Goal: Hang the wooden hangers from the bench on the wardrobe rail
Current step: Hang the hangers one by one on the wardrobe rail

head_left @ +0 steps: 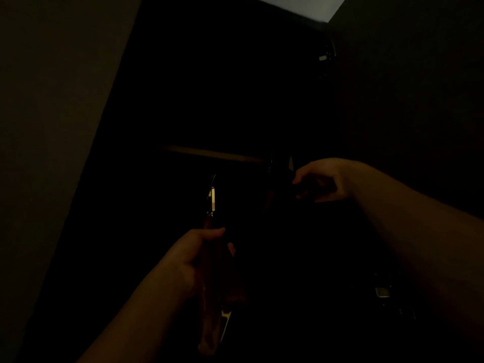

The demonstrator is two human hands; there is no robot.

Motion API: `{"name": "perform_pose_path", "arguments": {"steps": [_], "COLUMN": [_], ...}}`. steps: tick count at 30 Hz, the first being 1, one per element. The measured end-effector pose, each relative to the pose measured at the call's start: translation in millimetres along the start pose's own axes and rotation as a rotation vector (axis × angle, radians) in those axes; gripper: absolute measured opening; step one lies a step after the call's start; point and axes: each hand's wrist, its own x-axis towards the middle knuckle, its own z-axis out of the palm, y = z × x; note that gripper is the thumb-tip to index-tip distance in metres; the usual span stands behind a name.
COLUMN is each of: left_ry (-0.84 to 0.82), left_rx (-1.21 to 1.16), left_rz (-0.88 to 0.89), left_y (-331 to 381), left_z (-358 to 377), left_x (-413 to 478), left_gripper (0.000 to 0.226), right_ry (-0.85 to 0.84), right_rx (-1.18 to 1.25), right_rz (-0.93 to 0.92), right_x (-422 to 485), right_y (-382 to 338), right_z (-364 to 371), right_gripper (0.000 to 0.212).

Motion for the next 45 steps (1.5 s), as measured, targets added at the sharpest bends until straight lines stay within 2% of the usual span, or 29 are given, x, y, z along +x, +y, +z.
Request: {"name": "perform_pose_path", "arguments": {"steps": [6,10,13,17,19,22,27,34,38,40,42,43,45], "left_ry": [-0.034,-0.032,-0.045,-0.052,-0.052,-0.038,-0.031,-0.023,-0.019,-0.010,-0.002,-0.002,-0.016], "left_rx": [0.007,-0.014,-0.004,0.003,0.002,0.006,0.020,0.029,0.050,0.048,0.021,0.010,-0.008], "left_rz": [-0.005,-0.016,-0.018,0.004,-0.001,-0.007,-0.011,-0.009,-0.006,0.011,0.011,0.006,-0.005], "left_y": [-4.7,-7.3,-7.4,-3.4,-1.0,1.9,3.4,0.2,-1.7,-1.4,-0.7,-0.3,0.4], "left_z": [6.8,10.8,10.7,10.8,9.9,6.5,3.6,9.6,19.5,24.5,28.2,29.8,33.9], "left_x": [5.1,12.2,15.7,11.7,9.8,8.1,8.3,15.5,15.8,14.9,16.2,17.3,18.0], "left_gripper": [0.029,0.031,0.032,0.021,0.021,0.037,0.028,0.025,0.022,0.020,0.022,0.025,0.028], "right_ry": [-0.023,-0.024,-0.012,-0.004,-0.008,-0.029,-0.068,-0.077,-0.071,0.071,0.304,0.357,0.251], "right_rx": [0.008,-0.007,0.033,0.057,0.017,-0.043,-0.012,-0.125,-0.190,-0.305,-0.503,-0.568,-0.608], "right_rz": [-0.012,-0.015,-0.041,-0.072,-0.071,-0.040,-0.054,0.021,0.042,-0.096,-0.360,-0.447,-0.415], "right_x": [-0.6,-1.8,5.3,18.8,29.6,39.7,46.4,38.4,27.8,15.9,-4.1,-18.9,-47.0], "right_y": [12.1,12.2,9.7,-1.4,-4.4,-0.5,15.2,18.2,12.5,5.5,-1.6,-3.8,-2.1], "right_z": [-4.5,-8.9,-11.1,-4.2,0.6,11.8,13.7,2.5,-2.2,1.1,12.9,24.1,51.8], "right_gripper": [0.004,0.003,0.007,0.006,0.017,0.032,0.005,0.006,0.024,0.024,0.019,0.019,0.026]}}
